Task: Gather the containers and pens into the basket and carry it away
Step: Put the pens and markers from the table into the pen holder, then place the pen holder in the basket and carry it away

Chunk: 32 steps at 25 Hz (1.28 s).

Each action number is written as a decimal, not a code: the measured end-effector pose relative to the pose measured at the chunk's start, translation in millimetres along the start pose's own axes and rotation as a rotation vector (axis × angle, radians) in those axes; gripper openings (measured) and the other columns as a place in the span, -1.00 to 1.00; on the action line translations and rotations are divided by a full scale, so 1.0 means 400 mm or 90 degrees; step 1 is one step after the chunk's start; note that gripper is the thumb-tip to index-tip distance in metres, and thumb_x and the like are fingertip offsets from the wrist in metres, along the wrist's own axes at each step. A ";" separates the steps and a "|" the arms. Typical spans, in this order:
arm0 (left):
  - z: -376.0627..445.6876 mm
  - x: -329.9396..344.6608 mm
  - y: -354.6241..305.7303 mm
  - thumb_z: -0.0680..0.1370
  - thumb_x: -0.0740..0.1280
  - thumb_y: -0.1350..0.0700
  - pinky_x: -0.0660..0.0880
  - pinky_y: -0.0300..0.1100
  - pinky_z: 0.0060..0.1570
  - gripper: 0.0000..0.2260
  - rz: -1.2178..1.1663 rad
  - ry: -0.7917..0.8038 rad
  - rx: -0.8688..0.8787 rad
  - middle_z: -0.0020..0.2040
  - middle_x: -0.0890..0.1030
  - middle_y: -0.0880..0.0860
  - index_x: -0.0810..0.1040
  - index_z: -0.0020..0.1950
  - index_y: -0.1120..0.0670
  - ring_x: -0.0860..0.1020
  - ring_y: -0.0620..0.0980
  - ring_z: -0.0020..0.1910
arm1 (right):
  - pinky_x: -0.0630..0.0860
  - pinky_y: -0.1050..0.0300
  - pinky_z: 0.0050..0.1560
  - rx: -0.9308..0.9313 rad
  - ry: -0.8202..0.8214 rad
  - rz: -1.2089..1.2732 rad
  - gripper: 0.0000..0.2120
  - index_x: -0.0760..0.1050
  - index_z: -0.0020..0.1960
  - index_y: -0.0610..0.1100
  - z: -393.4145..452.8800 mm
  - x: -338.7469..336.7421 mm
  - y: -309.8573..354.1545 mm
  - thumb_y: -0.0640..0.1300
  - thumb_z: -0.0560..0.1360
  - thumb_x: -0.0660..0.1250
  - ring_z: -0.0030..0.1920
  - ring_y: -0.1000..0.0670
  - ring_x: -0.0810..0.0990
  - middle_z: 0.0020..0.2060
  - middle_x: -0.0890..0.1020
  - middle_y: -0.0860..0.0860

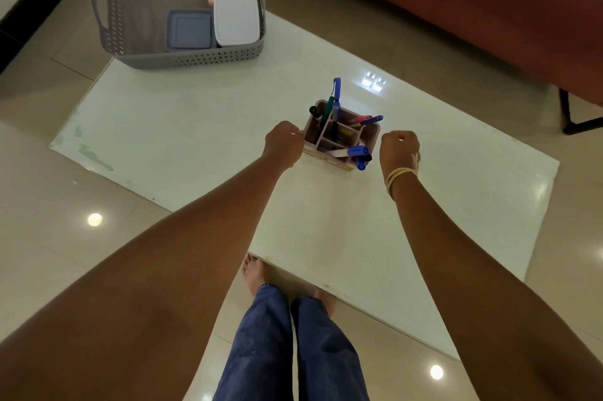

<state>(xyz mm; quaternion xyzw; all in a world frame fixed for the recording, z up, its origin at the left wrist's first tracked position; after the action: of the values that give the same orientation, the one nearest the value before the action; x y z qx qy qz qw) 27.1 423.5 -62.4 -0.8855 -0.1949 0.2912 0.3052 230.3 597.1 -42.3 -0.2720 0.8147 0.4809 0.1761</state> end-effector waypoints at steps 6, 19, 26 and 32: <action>0.013 0.057 -0.009 0.61 0.20 0.10 0.60 -0.05 -0.07 -0.60 -0.001 0.074 -0.041 0.29 0.53 0.11 0.34 0.46 -0.02 0.57 0.13 0.19 | 0.66 -0.11 -0.17 0.148 0.315 0.025 -0.74 0.40 0.29 -0.02 -0.010 0.120 -0.057 -0.15 0.63 0.13 -0.13 -0.15 0.66 0.02 0.56 -0.10; 0.044 0.024 -0.001 0.55 0.37 0.14 0.61 0.05 0.05 -0.77 0.055 -0.016 -0.025 -0.02 0.67 0.22 0.64 0.17 0.18 0.66 0.22 0.02 | 0.66 -0.19 -0.14 0.134 0.389 -0.016 -0.72 0.31 0.36 0.06 0.002 0.162 -0.057 -0.10 0.68 0.07 -0.18 -0.08 0.63 0.02 0.54 -0.11; 0.056 -0.059 -0.024 0.57 0.29 0.16 0.51 -0.20 -0.23 -0.81 0.141 -0.048 0.026 -0.18 0.64 0.16 0.69 0.05 0.16 0.57 0.11 -0.20 | 0.67 -0.20 -0.16 0.131 0.397 0.000 -0.77 0.38 0.26 0.07 -0.039 0.219 -0.008 -0.14 0.65 0.14 -0.17 -0.13 0.66 -0.03 0.57 -0.09; 0.121 -0.439 -0.042 0.54 0.33 0.14 0.61 0.03 0.05 -0.79 0.071 -0.096 0.053 -0.05 0.70 0.21 0.68 0.11 0.11 0.66 0.21 -0.02 | 0.68 -0.18 -0.19 0.107 0.442 0.071 -0.68 0.38 0.34 0.07 -0.201 0.458 0.199 -0.14 0.61 0.25 -0.05 -0.27 0.70 0.14 0.57 -0.12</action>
<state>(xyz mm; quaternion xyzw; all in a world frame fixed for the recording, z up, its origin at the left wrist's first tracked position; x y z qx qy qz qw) -139.1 364.9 -12.9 -0.8573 -0.1553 0.3811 0.3094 34.8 507.1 -50.0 -0.3589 0.8763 0.2997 -0.1160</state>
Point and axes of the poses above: each hand's wrist, its own z-axis towards the middle knuckle, its own x-axis out of the palm, y = z × x, the point moved 9 cm from there along z, towards the middle knuckle
